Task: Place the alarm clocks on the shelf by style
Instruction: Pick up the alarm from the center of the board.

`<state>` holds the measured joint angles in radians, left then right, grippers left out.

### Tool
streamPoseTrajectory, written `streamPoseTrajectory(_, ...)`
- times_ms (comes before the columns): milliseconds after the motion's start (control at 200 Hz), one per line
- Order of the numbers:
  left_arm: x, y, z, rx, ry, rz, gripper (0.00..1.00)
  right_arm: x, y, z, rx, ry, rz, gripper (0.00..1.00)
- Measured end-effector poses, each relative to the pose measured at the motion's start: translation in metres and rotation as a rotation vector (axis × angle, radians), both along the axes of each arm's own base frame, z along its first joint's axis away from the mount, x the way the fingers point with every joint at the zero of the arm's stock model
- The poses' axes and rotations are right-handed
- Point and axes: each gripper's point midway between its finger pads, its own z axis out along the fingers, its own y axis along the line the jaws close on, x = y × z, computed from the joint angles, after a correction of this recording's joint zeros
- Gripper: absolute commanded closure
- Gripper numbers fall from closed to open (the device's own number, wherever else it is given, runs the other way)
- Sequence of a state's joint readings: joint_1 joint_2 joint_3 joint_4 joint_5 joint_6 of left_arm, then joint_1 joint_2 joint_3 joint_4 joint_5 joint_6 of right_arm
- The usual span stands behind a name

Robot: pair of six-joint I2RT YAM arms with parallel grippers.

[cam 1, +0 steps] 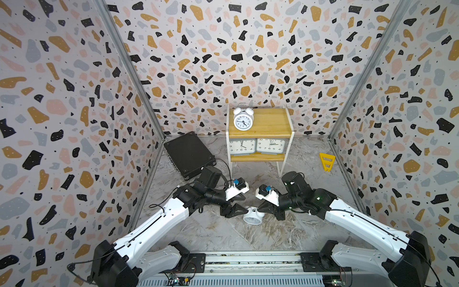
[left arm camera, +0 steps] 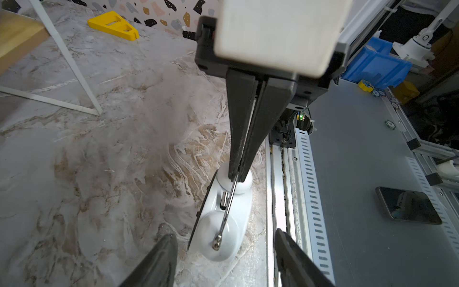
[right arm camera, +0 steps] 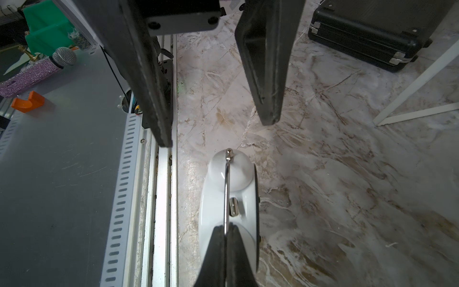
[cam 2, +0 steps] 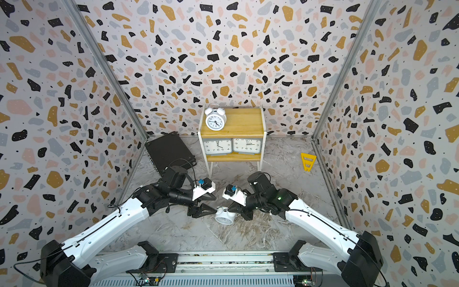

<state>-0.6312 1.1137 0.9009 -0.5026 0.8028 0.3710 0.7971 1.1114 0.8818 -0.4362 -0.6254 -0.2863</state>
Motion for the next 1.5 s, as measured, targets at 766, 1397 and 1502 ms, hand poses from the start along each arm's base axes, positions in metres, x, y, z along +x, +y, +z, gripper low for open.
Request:
streamPoseTrajectory(766, 0.005, -0.030, -0.008, 0.023, 0.026, -0.053, 0.86, 0.008, -0.008, 0.003, -0.022, -0.041, -0.050, 1.00)
streamPoseTrajectory(1397, 0.008, -0.026, -0.008, 0.035, -0.024, -0.041, 0.99, 0.012, -0.008, 0.010, -0.006, -0.064, -0.073, 1.00)
streamPoseTrajectory(1502, 0.008, -0.026, -0.006, 0.032, -0.031, -0.041, 1.00, 0.013, -0.008, 0.010, -0.001, -0.064, -0.078, 1.00)
